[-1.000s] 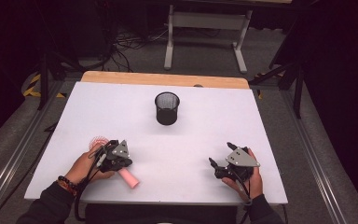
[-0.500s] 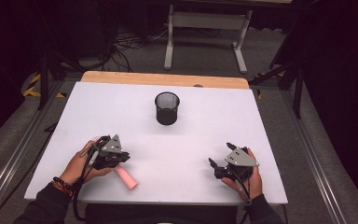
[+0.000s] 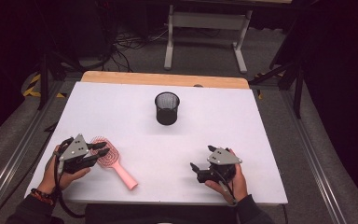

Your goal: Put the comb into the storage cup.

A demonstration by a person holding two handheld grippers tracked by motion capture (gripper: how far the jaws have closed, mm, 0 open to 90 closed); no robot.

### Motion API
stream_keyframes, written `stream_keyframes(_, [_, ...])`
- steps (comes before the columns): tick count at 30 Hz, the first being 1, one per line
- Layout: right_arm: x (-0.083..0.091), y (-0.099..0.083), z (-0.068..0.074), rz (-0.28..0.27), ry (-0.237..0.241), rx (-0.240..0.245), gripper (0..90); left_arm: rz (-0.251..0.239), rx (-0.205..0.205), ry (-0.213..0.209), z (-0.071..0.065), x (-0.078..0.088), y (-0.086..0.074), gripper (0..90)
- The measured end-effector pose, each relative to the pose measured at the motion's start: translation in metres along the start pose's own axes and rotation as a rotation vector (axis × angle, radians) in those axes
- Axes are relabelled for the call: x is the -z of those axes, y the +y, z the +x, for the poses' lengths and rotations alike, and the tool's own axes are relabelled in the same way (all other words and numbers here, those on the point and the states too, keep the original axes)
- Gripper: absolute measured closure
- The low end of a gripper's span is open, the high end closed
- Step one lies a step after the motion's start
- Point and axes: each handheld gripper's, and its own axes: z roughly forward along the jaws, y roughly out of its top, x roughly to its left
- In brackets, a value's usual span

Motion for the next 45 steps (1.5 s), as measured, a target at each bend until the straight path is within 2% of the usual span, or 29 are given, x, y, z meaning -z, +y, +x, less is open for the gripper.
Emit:
stream_keyframes(2, [-0.005,0.005,0.008,0.002,0.032,0.003,13.0,-0.017,0.002,0.017,-0.001,0.002,-0.006,68.4])
stream_keyframes(3, [-0.009,0.009,0.014,0.006,0.052,0.004,13.5,-0.043,-0.004,0.022,-0.002,0.003,-0.011,66.2])
stream_keyframes(5, [-0.011,0.010,0.016,0.005,0.061,0.007,14.1,-0.052,-0.012,0.019,-0.004,0.004,-0.014,65.6])
stream_keyframes(6, [-0.016,0.013,0.024,-0.001,0.082,0.021,14.4,-0.055,-0.018,0.024,-0.006,0.005,-0.017,61.9])
stream_keyframes(7, [-0.016,0.013,0.024,-0.001,0.082,0.021,14.4,-0.062,-0.018,0.020,-0.007,0.005,-0.019,61.9])
stream_keyframes(8, [-0.021,0.017,0.031,0.000,0.102,0.029,14.7,-0.063,-0.013,0.010,-0.008,0.005,-0.022,58.0])
stream_keyframes(10, [-0.023,0.019,0.033,0.000,0.109,0.033,14.8,-0.067,-0.008,0.028,-0.011,0.006,-0.027,56.1])
stream_keyframes(12, [-0.028,0.024,0.041,-0.003,0.137,0.041,16.1,-0.079,0.017,0.020,-0.011,0.007,-0.029,43.4])
stream_keyframes(13, [-0.030,0.026,0.043,0.001,0.151,0.039,16.0,-0.086,0.026,0.030,-0.012,0.009,-0.030,39.5])
stream_keyframes(15, [-0.034,0.031,0.048,0.010,0.204,0.015,15.9,-0.107,0.040,0.043,-0.012,0.012,-0.030,31.5])
stream_keyframes(16, [-0.041,0.037,0.057,0.032,0.233,0.013,14.4,-0.114,0.043,0.044,-0.012,0.013,-0.032,25.7])
stream_keyframes(18, [-0.042,0.039,0.059,0.036,0.238,0.015,13.3,-0.111,0.045,0.058,-0.012,0.014,-0.033,22.2])
stream_keyframes(20, [-0.050,0.047,0.069,0.055,0.261,0.014,9.9,-0.103,0.048,0.059,-0.011,0.016,-0.035,20.3])
stream_keyframes(23, [-0.060,0.058,0.082,0.081,0.307,-0.012,8.7,-0.101,0.057,0.072,-0.009,0.019,-0.038,17.8])
stream_keyframes(27, [-0.080,0.075,0.108,0.132,0.346,0.007,10.0,-0.126,0.078,0.098,-0.006,0.024,-0.041,15.6])
stream_keyframes(28, [-0.089,0.081,0.118,0.157,0.354,0.020,12.9,-0.134,0.086,0.110,-0.005,0.026,-0.041,13.5])
stream_keyframes(29, [-0.089,0.081,0.118,0.157,0.354,0.020,12.9,-0.134,0.086,0.110,-0.005,0.026,-0.041,12.6])
stream_keyframes(31, [-0.098,0.087,0.128,0.183,0.373,0.013,13.8,-0.147,0.111,0.110,-0.003,0.027,-0.042,12.2])
stream_keyframes(32, [-0.103,0.091,0.133,0.201,0.382,0.026,14.8,-0.149,0.116,0.108,-0.003,0.027,-0.043,11.8])
stream_keyframes(38, [-0.121,0.104,0.149,0.253,0.344,0.059,16.1,-0.164,0.137,0.098,-0.002,0.028,-0.042,7.6])
stream_keyframes(40, [-0.130,0.107,0.153,0.278,0.338,0.057,13.9,-0.165,0.137,0.095,-0.002,0.028,-0.042,7.2])
stream_keyframes(45, [-0.144,0.114,0.160,0.322,0.315,0.047,15.8,-0.169,0.141,0.085,-0.002,0.026,-0.041,7.0])
